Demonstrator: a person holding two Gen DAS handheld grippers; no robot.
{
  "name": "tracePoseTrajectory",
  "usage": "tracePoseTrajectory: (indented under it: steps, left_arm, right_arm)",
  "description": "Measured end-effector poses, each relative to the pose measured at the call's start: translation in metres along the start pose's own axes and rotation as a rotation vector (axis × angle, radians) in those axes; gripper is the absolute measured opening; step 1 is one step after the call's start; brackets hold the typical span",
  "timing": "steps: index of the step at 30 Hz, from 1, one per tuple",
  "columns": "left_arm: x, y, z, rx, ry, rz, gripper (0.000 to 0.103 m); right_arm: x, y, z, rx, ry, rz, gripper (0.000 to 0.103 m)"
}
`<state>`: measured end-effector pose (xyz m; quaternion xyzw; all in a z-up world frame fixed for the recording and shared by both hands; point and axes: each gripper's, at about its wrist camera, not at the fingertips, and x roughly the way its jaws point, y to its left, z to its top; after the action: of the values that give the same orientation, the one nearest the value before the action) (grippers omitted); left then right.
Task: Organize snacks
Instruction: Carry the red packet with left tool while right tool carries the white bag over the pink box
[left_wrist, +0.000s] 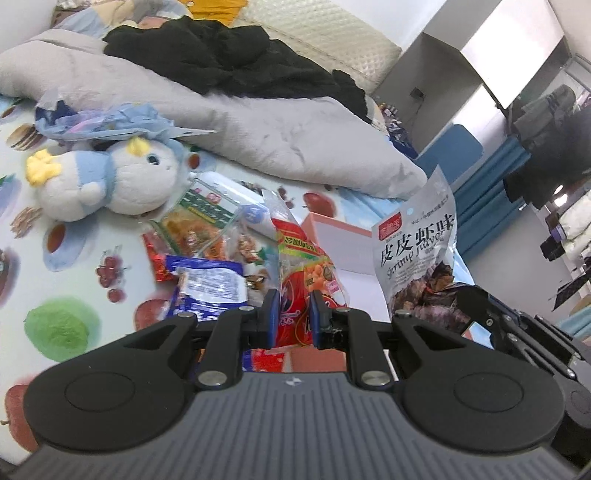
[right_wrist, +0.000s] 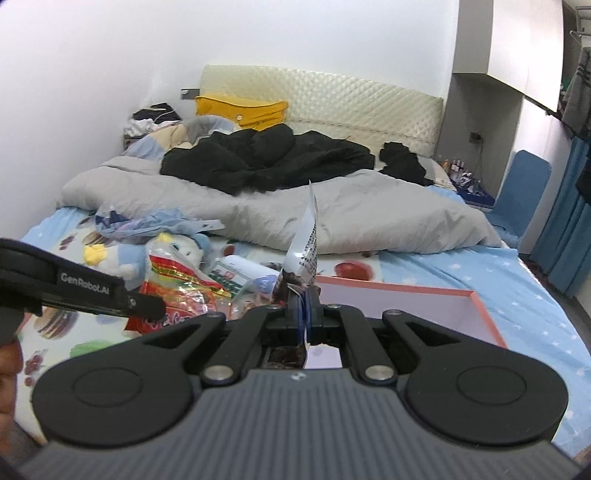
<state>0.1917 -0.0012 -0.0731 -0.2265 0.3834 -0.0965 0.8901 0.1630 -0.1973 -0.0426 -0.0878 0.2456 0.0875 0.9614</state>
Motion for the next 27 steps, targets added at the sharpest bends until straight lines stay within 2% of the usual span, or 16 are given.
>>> tracePoseTrajectory:
  steps: [16,27]
  left_arm:
    - [0.013,-0.067,0.026,0.07,-0.012,-0.073,0.02]
    - [0.057,-0.102,0.031,0.117,0.044,-0.059,0.02]
  right_arm:
    - [-0.01,-0.05,0.014,0.012,-0.044,-0.062,0.005]
    - [0.013,-0.099,-0.001,0.047,0.007,-0.087,0.005]
